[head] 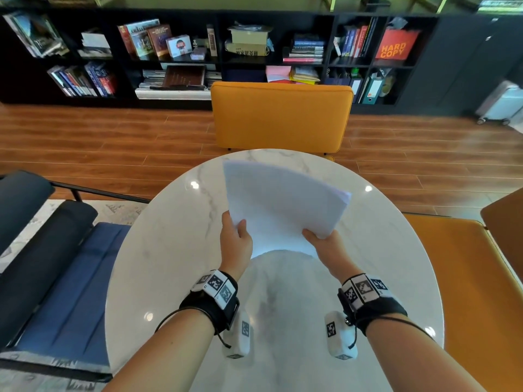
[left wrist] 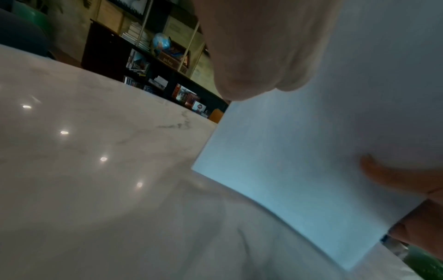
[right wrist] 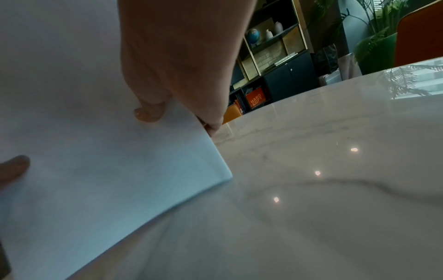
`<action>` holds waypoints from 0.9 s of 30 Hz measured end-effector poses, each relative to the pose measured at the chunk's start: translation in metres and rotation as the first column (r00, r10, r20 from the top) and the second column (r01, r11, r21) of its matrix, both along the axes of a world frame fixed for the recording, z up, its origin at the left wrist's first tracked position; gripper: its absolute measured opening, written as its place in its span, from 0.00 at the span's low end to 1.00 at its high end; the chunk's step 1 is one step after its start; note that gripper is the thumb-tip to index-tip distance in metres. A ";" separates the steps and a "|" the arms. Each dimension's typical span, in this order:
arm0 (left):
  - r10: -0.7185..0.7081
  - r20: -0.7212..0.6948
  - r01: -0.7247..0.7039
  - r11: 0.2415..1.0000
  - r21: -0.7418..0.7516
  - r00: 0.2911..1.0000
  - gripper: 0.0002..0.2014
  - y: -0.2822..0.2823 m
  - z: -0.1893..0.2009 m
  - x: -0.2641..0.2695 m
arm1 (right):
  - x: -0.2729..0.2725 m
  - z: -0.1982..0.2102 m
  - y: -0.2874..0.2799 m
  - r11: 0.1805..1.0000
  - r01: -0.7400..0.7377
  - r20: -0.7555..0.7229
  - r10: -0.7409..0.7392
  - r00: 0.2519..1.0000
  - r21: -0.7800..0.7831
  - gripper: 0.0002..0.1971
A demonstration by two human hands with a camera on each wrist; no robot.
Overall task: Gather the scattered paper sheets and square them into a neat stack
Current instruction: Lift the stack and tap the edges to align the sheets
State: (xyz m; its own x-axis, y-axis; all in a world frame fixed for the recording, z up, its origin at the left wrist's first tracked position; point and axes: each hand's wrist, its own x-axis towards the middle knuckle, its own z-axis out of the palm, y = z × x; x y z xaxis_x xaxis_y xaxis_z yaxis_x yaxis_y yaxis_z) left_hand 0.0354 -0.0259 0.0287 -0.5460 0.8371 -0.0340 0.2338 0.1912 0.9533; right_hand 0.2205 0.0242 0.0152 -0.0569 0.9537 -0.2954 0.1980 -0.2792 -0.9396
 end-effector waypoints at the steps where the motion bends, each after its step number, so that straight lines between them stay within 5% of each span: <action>1: -0.009 -0.018 0.009 1.000 0.009 1.000 0.19 0.001 0.005 -0.002 | 0.001 0.004 0.002 1.000 0.013 -0.013 -0.013 1.000 -0.006 0.05; 10: -0.052 0.035 0.051 0.998 0.049 0.998 0.13 0.021 0.041 -0.021 | 0.014 0.027 0.004 0.998 -0.009 -0.065 0.013 0.998 0.064 0.17; 15: -0.015 0.078 0.013 0.999 0.032 0.997 0.15 0.017 0.037 -0.022 | 0.007 0.014 -0.011 0.991 0.066 -0.063 -0.059 0.996 0.116 0.09; 20: -0.018 0.021 0.015 0.993 0.113 1.000 0.18 0.004 0.035 -0.012 | 0.003 0.009 -0.011 0.980 0.049 -0.048 -0.040 0.998 0.190 0.17; 27: 0.016 0.086 -0.018 1.000 0.024 0.996 0.26 -0.016 -0.002 -0.002 | 0.000 -0.029 -0.021 0.985 0.066 0.026 -0.071 0.997 0.159 0.14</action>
